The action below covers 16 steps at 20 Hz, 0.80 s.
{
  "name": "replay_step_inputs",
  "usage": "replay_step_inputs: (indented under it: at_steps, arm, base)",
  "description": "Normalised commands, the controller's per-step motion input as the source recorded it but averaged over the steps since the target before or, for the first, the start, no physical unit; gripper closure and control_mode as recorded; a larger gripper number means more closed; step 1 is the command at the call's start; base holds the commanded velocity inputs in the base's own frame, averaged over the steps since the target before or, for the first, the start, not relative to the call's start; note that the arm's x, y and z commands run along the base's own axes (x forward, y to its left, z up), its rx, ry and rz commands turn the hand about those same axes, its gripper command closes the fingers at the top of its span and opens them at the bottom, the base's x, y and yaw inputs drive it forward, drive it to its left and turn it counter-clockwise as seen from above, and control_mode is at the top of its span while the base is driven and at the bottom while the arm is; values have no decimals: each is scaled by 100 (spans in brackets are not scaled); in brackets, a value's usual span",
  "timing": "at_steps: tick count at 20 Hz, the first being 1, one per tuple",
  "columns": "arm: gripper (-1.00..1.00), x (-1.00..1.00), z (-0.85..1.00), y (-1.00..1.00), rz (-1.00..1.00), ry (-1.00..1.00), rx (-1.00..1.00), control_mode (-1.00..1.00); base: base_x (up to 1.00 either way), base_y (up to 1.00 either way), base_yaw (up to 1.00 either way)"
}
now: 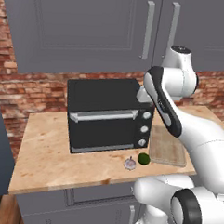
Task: Open the cabinet. Place the bowl and condiment on the counter. Then place the lime and garlic on the cutting board.
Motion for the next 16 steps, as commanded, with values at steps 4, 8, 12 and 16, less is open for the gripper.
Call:
replay_step_inputs:
  at_steps: [4, 8, 12, 16]
  arm:
    - [-100, -12, 5, 0, 1, -6, 0, -100]
    - [-100, -25, 14, 0, 1, -10, -1, -100]
    - [-100, -23, 21, 0, 0, -9, 0, -100]
    - [-100, -25, 30, 6, 0, -2, -1, -100]
  base:
    - [0, 0, 0]
    - [0, 0, 0]
    - [0, 0, 0]
    - [0, 0, 0]
